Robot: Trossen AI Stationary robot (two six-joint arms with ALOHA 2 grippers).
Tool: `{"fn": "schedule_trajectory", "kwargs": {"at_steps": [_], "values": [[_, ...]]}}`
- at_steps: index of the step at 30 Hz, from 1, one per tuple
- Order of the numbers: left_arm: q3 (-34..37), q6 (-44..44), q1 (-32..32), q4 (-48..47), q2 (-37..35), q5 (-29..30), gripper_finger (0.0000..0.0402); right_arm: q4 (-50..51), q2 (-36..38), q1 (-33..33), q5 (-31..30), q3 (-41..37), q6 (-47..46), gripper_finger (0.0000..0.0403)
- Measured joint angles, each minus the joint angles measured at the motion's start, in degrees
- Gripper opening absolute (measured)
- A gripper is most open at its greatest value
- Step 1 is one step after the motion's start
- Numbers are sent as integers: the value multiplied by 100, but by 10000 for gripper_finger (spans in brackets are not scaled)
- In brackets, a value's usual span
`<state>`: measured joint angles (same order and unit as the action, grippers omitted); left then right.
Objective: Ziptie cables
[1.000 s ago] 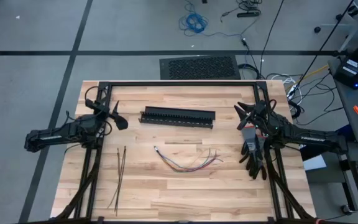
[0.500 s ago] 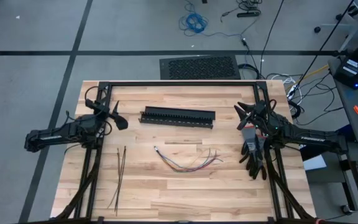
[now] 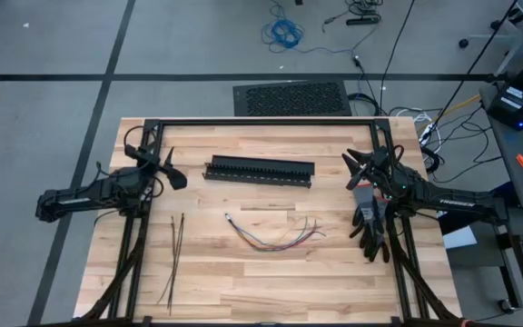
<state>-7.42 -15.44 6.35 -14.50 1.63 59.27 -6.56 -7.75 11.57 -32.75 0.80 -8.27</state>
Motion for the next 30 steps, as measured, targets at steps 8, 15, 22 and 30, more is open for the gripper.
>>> {"fn": "schedule_trajectory", "kwargs": {"at_steps": [8,15,22,30], "values": [[0,0,2,1,0,0,251,0,0,2,-1,0,-2,114],[0,0,1,1,1,0,251,-1,0,0,0,0,-2,114],[0,0,0,0,2,0,251,-73,-612,362,-14,11,-2,114],[-1,0,1,0,2,-1,251,8,-918,409,-6,2,0,114]]}}
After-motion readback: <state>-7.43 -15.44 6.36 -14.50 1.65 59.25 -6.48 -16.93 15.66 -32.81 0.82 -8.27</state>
